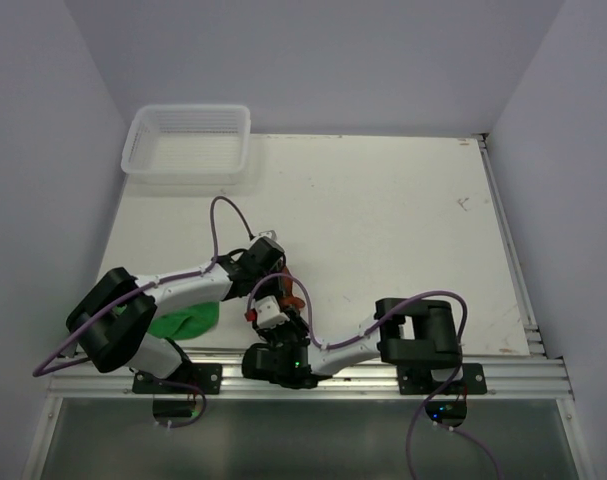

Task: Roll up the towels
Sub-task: Place the rolled towel into the container

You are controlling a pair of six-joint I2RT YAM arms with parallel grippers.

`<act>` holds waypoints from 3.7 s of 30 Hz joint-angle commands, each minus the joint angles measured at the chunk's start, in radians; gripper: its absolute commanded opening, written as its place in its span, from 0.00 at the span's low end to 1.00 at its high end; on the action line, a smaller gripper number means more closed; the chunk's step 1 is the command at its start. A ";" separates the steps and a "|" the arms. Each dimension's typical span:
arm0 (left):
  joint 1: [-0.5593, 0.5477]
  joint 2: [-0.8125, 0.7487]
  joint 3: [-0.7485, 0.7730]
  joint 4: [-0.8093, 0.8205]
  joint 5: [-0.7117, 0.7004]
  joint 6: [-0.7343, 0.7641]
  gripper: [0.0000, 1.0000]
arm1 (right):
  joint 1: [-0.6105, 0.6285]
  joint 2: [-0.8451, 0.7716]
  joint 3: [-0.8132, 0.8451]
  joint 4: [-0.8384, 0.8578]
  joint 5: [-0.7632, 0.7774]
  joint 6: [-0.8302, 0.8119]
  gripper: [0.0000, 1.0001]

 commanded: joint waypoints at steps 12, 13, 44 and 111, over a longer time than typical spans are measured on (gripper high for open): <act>0.047 -0.001 0.054 -0.122 -0.187 0.128 0.22 | 0.019 -0.417 -0.217 0.039 -0.071 0.039 0.64; 0.057 -0.007 0.057 -0.125 -0.191 0.144 0.22 | 0.019 -0.440 -0.243 0.030 -0.080 0.048 0.65; 0.552 0.373 1.139 -0.307 -0.260 0.680 0.25 | -0.257 -0.809 -0.380 -0.113 -0.303 0.059 0.66; 0.882 0.982 1.421 0.021 0.444 0.329 1.00 | -0.584 -0.473 -0.320 0.059 -0.693 -0.013 0.65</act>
